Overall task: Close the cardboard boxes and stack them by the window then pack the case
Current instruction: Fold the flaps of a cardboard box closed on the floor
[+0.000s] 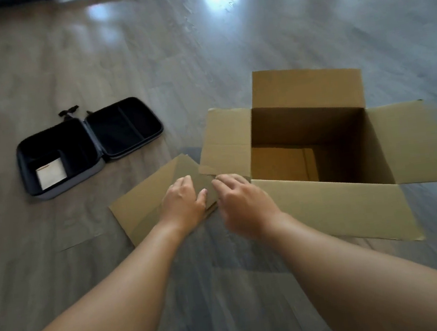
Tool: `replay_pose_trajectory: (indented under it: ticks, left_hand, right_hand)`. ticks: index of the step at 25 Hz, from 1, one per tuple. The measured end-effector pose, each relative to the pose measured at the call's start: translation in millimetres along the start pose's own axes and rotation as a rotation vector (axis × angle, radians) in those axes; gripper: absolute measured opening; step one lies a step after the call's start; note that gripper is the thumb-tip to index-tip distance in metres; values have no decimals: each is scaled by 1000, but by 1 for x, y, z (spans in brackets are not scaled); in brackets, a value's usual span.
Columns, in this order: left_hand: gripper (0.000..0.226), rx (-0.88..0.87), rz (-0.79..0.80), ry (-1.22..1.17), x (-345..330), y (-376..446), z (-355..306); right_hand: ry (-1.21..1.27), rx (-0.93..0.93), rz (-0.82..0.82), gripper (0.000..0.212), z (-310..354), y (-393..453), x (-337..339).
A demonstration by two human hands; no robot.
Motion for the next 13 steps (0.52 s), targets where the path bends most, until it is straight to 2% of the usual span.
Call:
replay_pose_trajectory:
  ticks: [2,3,6,8,11,13]
  left_hand:
    - [41,129,42,23,3,-19,37]
    - [39,204,75,38,3,-31,58]
    - [41,379,220,147,-4,-64,108]
    - [41,467,307,171,-13,-79,132]
    - [37,549,366,-27,-26,-92,153]
    - [35,592,344,-226,-30,-98,160]
  right_hand:
    - [-37,36,136,41,23,4,-30]
    - [-38,-17,223,40,26,9,-47]
    - [-81,-290,396,43,9,34,-85]
    - [-168,-428,469,57,-12,56,-104]
    - [-114,-594,534,82,-34,77,-128]
    - [-83,-591,553,93,-39,83,-142]
Point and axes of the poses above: each hand's wrist, its own y-axis towards the middle knuckle, its own x-axis out of the back of the hand, z = x × y, the point moved 7 cm from there along y, towards the middle knuckle, and after that the axes turned 14 degrees about -x, right-handed, at the moved point
